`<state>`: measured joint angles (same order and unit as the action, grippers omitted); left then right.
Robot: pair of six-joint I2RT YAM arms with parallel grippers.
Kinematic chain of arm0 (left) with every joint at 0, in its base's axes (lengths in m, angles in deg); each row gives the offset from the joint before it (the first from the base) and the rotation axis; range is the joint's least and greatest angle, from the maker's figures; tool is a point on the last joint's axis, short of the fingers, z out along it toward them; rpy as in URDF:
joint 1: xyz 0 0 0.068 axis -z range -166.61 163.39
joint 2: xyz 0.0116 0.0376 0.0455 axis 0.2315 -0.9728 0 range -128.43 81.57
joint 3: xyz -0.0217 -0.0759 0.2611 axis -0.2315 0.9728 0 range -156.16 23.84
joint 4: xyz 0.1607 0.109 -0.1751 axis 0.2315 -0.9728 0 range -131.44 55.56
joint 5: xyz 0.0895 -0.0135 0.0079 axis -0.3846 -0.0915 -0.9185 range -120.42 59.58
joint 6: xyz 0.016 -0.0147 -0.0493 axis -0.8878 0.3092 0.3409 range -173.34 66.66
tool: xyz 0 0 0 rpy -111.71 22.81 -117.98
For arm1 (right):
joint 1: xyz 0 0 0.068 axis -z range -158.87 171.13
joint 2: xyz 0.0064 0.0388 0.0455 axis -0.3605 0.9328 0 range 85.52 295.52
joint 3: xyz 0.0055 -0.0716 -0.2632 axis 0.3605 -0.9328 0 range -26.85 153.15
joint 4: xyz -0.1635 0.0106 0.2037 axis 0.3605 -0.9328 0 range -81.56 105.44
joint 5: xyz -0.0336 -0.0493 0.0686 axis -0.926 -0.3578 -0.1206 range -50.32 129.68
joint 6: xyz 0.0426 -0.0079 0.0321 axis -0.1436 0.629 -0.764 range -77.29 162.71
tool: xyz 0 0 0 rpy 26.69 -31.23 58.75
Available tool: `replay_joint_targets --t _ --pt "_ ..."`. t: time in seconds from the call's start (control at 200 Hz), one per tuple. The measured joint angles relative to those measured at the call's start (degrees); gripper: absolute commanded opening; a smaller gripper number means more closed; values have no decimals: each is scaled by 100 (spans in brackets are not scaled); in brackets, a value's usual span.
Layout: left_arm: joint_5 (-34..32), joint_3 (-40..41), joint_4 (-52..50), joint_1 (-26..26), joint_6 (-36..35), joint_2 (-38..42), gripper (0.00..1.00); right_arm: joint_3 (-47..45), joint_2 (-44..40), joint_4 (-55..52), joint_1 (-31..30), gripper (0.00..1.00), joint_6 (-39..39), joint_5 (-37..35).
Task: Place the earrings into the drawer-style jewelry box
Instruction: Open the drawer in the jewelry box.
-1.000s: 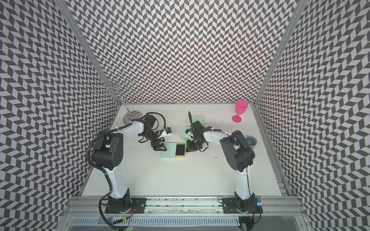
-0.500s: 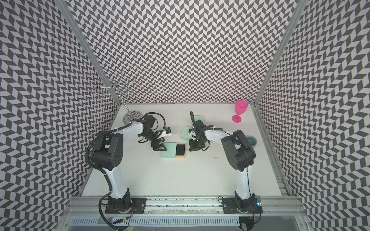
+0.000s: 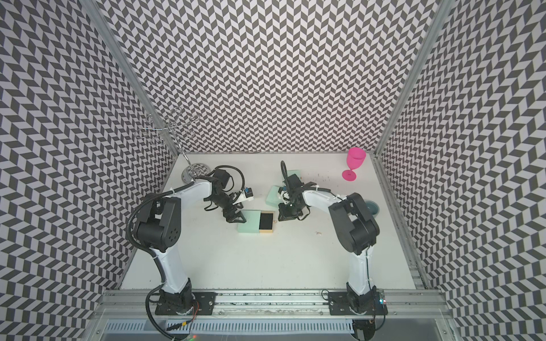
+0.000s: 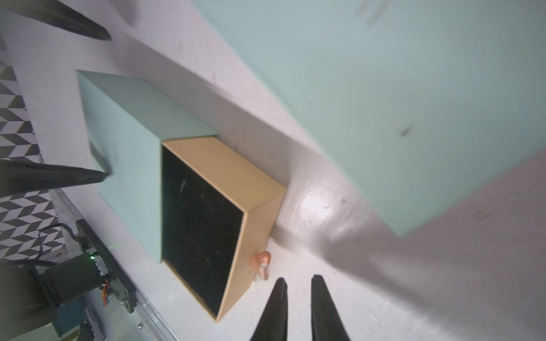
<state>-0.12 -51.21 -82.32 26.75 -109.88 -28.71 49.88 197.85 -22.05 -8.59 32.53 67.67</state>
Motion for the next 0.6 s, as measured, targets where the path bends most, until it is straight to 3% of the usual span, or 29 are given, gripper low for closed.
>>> replay_joint_targets --t 0.361,0.601 --pt "0 -4 2 15 -59 2 89 614 -11 -321 -212 18 -103 -31" --pt "0 -7 2 15 -87 2 89 1038 90 -723 -715 18 -205 -610"
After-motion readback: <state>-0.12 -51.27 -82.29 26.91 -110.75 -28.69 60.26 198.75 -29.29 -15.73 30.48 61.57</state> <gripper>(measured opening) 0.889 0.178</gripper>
